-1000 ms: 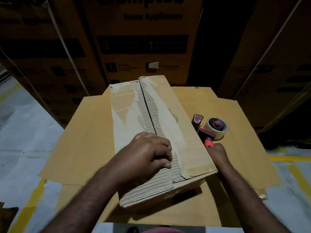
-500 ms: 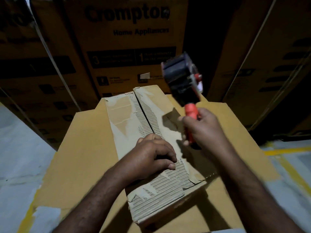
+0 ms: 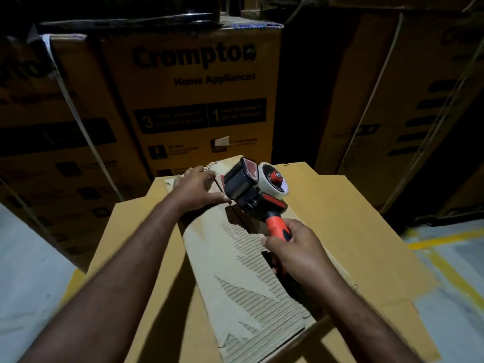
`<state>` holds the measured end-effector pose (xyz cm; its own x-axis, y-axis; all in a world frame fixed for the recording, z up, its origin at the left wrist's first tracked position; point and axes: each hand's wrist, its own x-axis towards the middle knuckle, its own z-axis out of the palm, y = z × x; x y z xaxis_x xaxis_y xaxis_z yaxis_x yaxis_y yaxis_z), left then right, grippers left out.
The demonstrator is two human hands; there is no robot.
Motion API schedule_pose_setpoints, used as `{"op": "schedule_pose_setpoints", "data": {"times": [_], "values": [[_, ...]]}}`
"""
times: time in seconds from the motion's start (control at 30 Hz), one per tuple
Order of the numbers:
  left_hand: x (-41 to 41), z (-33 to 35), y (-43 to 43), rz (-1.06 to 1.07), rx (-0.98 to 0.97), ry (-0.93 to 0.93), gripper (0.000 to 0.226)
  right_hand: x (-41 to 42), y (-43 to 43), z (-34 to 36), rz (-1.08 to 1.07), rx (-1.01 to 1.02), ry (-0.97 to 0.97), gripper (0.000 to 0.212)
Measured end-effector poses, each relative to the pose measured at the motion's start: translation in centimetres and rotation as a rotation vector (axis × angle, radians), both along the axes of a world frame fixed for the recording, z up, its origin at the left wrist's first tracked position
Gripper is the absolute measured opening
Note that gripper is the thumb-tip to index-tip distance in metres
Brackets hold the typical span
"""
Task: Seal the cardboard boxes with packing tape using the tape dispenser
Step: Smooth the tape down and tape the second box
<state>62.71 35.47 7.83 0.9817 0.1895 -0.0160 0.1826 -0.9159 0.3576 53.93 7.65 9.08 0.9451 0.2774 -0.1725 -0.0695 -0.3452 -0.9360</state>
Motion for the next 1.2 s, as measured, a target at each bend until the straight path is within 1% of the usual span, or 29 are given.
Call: {"op": "schedule_pose_setpoints", "data": {"times": [0.13,0.23,0.3,0.37,0.43,0.47,0.5,0.53,0.57,0.63,0.67,0.7,0.73,0.77,0.8,0.87,0.9,0.93,0.97,1.0,1.07,1.1,1.2], "values": [[4.3,0.5,1.9,0.001,-0.045,0.087,0.105,-0.1,-0.1,0.2,-0.012,0.052,0.035,0.024],[5.8,0.4,2.0,-0.033,-0.093,0.195,0.121,0.0,-0.3,0.8,-0.031,0.118,0.093,0.016],[6.2,0.1,2.1,-0.027,-0.075,0.198,0.123,0.3,-0.5,1.4,-0.046,0.166,0.177,0.013],[6.8,-0.4,2.8,-0.028,-0.104,0.193,0.114,0.3,-0.4,2.0,-0.029,0.233,0.204,0.016],[8.7,-2.6,5.1,-0.069,-0.171,0.190,0.100,0.0,0.0,2.6,0.004,0.392,0.171,0.030],[9.9,-4.2,6.5,-0.094,-0.216,0.184,0.100,-0.1,0.4,3.1,0.028,0.469,0.163,0.039],[10.5,-5.0,7.1,-0.106,-0.262,0.175,0.100,-0.2,0.8,3.5,0.052,0.503,0.153,0.045],[11.1,-5.7,7.5,-0.122,-0.303,0.153,0.098,-0.1,1.3,3.9,0.066,0.472,0.120,0.047],[11.3,-6.0,7.5,-0.111,-0.327,0.138,0.094,0.1,1.9,4.1,0.047,0.342,0.021,0.046],[7.3,-1.8,4.1,-0.082,-0.367,0.074,0.084,0.7,2.9,4.2,-0.032,-0.037,-0.268,0.048],[6.5,-1.2,3.4,-0.070,-0.403,0.047,0.077,0.9,3.4,3.8,-0.042,-0.159,-0.359,0.050],[5.6,-0.3,2.7,-0.046,-0.463,0.051,0.071,1.0,4.1,3.5,-0.044,-0.200,-0.392,0.051],[5.0,-0.1,2.3,-0.033,-0.484,0.062,0.070,0.9,4.7,3.0,-0.048,-0.205,-0.402,0.049],[4.5,0.3,1.9,-0.010,-0.501,0.062,0.076,0.9,5.4,2.5,-0.054,-0.198,-0.409,0.046],[4.6,0.0,1.9,-0.006,-0.428,0.029,0.074,0.8,5.9,2.1,-0.065,-0.178,-0.418,0.042],[3.7,-0.1,1.3,0.023,-0.209,0.023,0.052,0.9,6.4,1.0,-0.103,-0.117,-0.440,0.037],[3.2,0.0,1.2,0.020,-0.166,0.018,0.047,1.0,6.4,0.6,-0.123,-0.095,-0.439,0.036],[2.7,0.4,0.7,-0.020,-0.175,-0.002,0.047,1.0,6.3,0.2,-0.139,-0.072,-0.433,0.035],[2.3,0.7,0.7,-0.037,-0.227,-0.004,0.044,1.0,6.2,-0.2,-0.151,-0.046,-0.426,0.035],[2.1,1.0,0.9,-0.065,-0.297,0.005,0.033,1.0,6.1,-0.6,-0.158,-0.021,-0.416,0.036],[1.8,2.0,1.3,-0.047,-0.456,0.029,0.009,0.9,5.9,-1.1,-0.158,0.032,-0.409,0.036],[1.8,2.3,1.5,-0.025,-0.482,0.022,0.004,0.8,5.9,-1.3,-0.153,0.052,-0.422,0.035],[1.8,3.3,1.6,-0.005,-0.526,-0.065,0.005,0.7,5.9,-1.5,-0.126,0.073,-0.474,0.037]]}}
